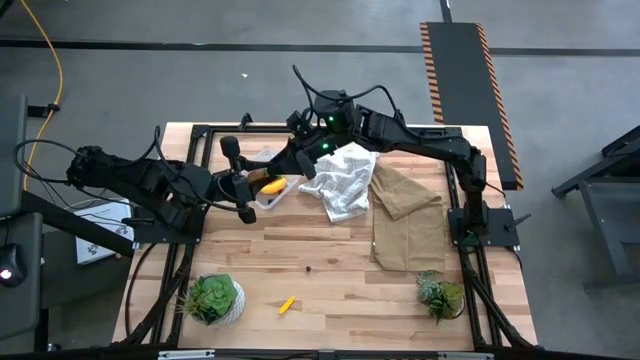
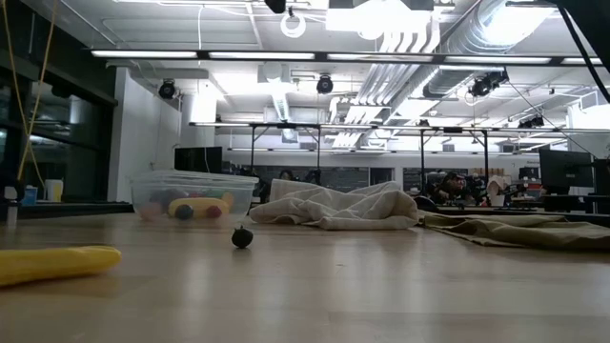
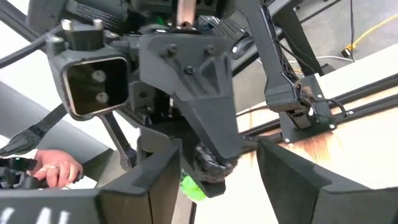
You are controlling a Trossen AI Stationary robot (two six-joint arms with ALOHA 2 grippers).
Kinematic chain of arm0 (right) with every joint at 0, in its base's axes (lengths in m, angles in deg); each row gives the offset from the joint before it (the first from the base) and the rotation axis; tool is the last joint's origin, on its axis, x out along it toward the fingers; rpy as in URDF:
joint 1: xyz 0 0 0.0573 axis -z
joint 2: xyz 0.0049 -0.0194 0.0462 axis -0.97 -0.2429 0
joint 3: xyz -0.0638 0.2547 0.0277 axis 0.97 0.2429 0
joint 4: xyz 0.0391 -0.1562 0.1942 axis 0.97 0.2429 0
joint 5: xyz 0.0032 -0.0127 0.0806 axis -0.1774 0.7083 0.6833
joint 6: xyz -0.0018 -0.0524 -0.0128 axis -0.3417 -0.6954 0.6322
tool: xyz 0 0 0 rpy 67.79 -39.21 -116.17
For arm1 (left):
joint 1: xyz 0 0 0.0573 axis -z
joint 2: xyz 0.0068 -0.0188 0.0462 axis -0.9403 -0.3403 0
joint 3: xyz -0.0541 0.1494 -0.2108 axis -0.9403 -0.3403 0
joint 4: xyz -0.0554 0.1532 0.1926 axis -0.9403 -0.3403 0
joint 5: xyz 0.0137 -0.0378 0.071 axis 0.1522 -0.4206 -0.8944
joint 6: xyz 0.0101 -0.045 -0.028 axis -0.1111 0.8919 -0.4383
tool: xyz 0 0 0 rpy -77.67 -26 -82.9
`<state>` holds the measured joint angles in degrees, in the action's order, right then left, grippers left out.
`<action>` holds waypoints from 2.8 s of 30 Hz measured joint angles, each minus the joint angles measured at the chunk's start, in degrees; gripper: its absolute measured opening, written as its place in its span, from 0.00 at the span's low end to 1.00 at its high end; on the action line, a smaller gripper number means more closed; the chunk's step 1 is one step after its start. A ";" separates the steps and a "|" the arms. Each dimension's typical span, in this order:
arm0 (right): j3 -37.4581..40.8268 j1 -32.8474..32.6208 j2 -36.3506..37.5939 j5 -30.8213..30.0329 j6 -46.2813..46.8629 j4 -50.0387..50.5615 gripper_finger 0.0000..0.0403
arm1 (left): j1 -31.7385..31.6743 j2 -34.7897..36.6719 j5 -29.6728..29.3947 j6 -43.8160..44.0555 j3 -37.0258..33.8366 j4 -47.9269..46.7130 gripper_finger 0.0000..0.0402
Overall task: Pick and placing Produce into tupperware
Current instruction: Put the black blackberry into the transparent bin
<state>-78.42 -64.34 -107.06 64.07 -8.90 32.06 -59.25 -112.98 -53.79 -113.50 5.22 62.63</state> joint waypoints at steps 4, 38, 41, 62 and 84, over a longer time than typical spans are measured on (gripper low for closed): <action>0.00 0.44 0.02 0.00 -1.06 1.84 0.50 | 0.00 0.07 -0.03 0.06 0.00 -0.88 0.26; -0.04 2.05 4.39 -24.09 -22.65 57.25 0.50 | -35.24 0.49 37.38 20.95 0.07 -25.47 0.27; -0.04 2.85 4.37 -25.26 -23.76 58.06 0.50 | -40.11 -2.57 42.77 21.57 0.07 -28.63 0.27; 64.62 -1.54 34.47 -21.37 4.34 6.26 0.50 | -44.24 -10.83 50.95 19.88 -0.15 -28.35 0.27; 74.07 -7.90 42.36 -29.44 10.45 -3.31 0.50 | -44.26 -10.83 47.30 32.26 -23.21 -8.37 0.26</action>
<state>-4.35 -72.24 -64.70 34.63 1.55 28.75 -103.51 -123.81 -6.49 -81.24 -17.98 54.26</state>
